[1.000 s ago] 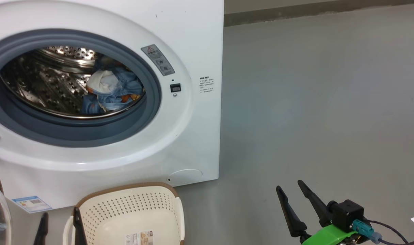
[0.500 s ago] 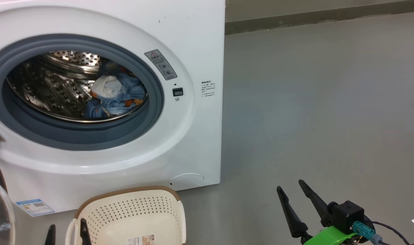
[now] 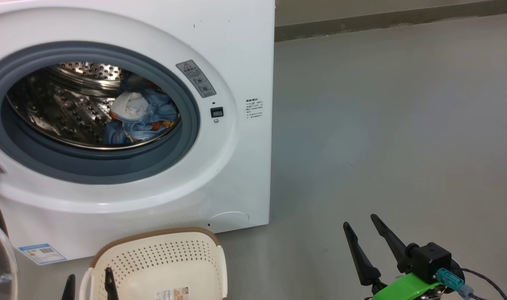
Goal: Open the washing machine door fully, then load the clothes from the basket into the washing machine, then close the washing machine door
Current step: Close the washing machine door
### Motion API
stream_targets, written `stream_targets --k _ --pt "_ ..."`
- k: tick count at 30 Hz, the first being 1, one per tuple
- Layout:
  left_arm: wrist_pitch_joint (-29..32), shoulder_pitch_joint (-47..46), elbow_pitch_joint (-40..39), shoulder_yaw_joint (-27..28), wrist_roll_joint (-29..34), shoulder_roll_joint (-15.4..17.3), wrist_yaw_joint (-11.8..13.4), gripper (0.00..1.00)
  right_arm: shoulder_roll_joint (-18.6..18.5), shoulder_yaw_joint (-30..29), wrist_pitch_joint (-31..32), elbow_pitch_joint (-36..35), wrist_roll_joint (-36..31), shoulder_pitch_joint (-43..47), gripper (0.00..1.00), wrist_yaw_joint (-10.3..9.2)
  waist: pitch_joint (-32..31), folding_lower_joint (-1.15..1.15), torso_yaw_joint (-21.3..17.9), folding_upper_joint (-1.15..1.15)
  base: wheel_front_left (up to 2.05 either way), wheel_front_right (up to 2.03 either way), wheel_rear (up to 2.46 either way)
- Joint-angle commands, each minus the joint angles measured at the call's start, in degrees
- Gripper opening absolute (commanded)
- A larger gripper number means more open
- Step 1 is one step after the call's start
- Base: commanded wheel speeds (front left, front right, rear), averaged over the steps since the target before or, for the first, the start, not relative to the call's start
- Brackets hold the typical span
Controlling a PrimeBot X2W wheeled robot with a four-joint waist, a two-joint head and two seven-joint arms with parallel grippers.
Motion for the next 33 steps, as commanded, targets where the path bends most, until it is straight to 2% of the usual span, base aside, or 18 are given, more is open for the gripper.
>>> stream_targets --k 1,13,33 --pt "-0.30 -0.64 -1.58 1.65 -0.34 0.61 0.49 1.00 0.16 1.09 -0.28 -1.61 -0.67 -0.72 1.00 0.09 -0.02 0.00 0.01 0.00 0.00 0.00 0.00" --pt "-0.30 -0.22 -1.76 0.74 -0.48 0.61 0.64 1.00 0.49 -0.25 -0.28 -2.66 -1.74 -1.01 1.00 0.09 0.29 0.00 -0.14 0.00 0.00 0.00 0.00" --pt "-0.30 -1.22 -0.26 1.69 -1.07 0.61 -0.64 1.00 1.10 -1.28 -0.28 -3.26 -2.69 -1.02 1.00 0.09 0.53 0.00 0.04 0.00 0.00 0.00 0.00"
